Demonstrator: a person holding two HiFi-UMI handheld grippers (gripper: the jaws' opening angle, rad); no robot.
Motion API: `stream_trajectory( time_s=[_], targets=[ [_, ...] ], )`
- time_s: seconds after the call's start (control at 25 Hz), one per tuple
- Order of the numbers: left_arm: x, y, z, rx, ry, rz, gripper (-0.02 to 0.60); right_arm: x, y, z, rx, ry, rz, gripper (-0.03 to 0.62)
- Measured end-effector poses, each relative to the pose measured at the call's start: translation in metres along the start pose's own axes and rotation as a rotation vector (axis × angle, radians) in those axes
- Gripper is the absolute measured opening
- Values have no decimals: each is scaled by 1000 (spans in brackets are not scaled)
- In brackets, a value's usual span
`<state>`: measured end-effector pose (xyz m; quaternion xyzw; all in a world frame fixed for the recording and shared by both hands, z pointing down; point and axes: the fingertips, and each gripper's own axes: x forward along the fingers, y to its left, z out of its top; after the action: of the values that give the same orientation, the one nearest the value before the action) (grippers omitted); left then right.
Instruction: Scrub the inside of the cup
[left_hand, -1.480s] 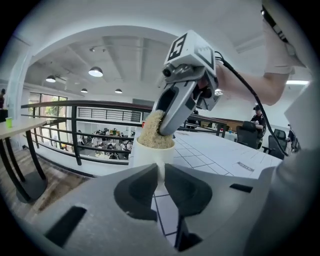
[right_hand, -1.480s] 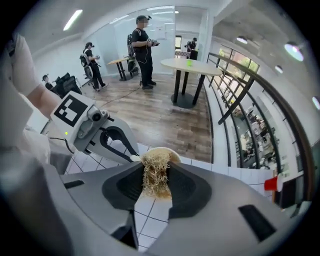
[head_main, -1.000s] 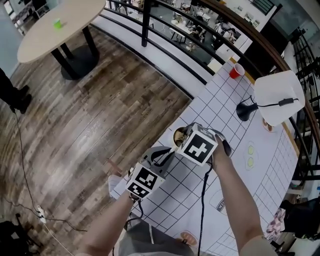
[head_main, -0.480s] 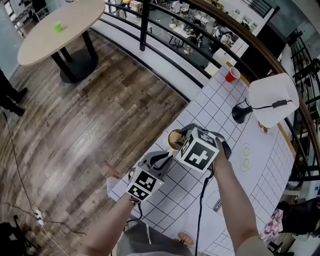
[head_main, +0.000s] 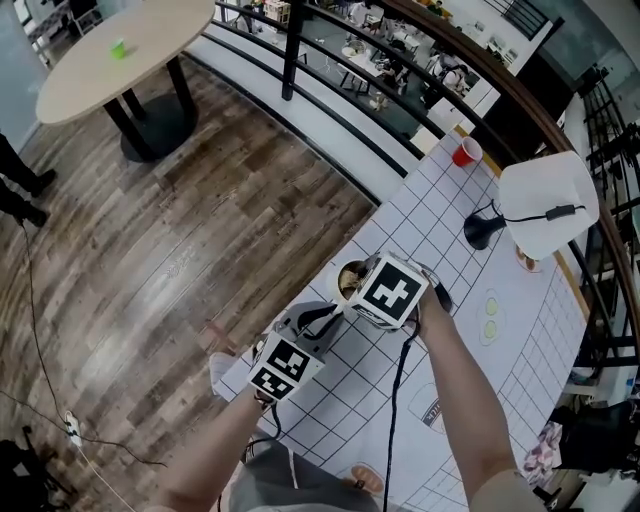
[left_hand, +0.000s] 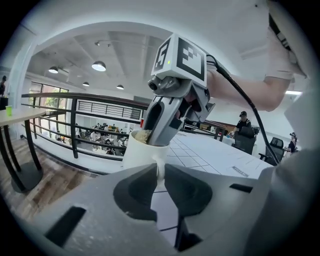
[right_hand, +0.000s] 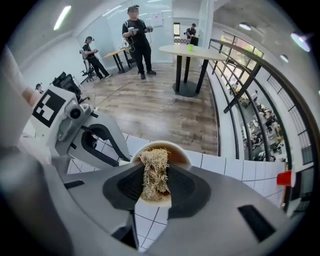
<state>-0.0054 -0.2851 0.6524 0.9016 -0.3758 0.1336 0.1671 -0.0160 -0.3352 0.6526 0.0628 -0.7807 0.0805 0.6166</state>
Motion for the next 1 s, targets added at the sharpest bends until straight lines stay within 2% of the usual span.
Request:
stream_trajectory(
  time_s=[0.12,0.28,0.4,0.6,0.84,1.0],
  targets=[
    [2,3,0,-25,-4,2,51,-7,-1,-1,62,-85,24,115],
    [3,3,0,5,17,0,52,-25,-3,-5,160,-225,-15,115],
    [2,5,0,-8,41,5,58,-40,-4,-9,231,-331,-54,117],
    [1,11,-8,18,149,44,61,-69,-4,-10,337,-515,-88,117],
    [-14,8,17,54,132,67,69,-110,-2,-13,353,-600,-201,118],
    [-32,1,46,57,102,94,69,-147,-2,-18,377,-676,-289,118]
  ],
)
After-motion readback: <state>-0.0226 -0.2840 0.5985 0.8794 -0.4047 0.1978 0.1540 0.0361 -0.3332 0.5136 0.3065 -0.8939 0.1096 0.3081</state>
